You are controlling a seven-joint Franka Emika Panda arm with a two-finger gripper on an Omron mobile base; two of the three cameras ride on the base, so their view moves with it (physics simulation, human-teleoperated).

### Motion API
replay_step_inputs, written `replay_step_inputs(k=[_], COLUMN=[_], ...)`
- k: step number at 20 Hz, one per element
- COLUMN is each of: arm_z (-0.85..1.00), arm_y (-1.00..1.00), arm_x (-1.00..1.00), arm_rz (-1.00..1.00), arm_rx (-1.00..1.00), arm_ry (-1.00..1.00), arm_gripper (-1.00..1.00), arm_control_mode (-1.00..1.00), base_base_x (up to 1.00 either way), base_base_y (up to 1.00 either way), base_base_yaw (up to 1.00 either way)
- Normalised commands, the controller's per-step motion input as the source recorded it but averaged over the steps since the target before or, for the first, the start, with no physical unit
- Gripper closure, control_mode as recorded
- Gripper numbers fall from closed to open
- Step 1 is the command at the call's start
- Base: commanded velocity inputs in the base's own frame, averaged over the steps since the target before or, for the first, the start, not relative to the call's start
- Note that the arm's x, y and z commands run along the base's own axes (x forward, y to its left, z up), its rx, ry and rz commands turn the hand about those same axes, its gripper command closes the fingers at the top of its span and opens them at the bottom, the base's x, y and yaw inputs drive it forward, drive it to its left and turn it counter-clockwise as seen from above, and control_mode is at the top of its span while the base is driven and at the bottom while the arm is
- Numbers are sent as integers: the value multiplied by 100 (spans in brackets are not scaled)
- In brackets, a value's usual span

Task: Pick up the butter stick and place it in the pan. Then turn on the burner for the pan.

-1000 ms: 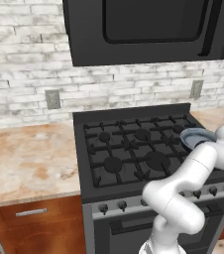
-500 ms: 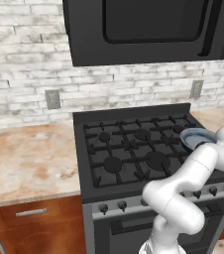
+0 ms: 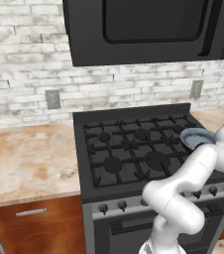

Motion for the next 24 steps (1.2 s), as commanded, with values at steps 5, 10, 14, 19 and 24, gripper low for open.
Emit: replay_step_inputs(k=[5, 10, 14, 19, 24], arm_z=[0, 11, 30, 21, 10], arm_y=[0, 5, 26, 41, 31], arm_x=[0, -10, -6, -20, -16], arm_rz=[0, 5, 11, 17, 15], arm_rx=[0, 0, 0, 0, 0], arm_ry=[0, -2, 0, 0, 0], arm_gripper=[100, 100, 100, 100, 100], arm_control_mode=[-100, -100, -100, -100, -100], base_base_x=[0, 0, 0, 0, 0], base_base_y=[0, 0, 0, 0, 0], base_base_yaw=[0, 0, 0, 0, 0])
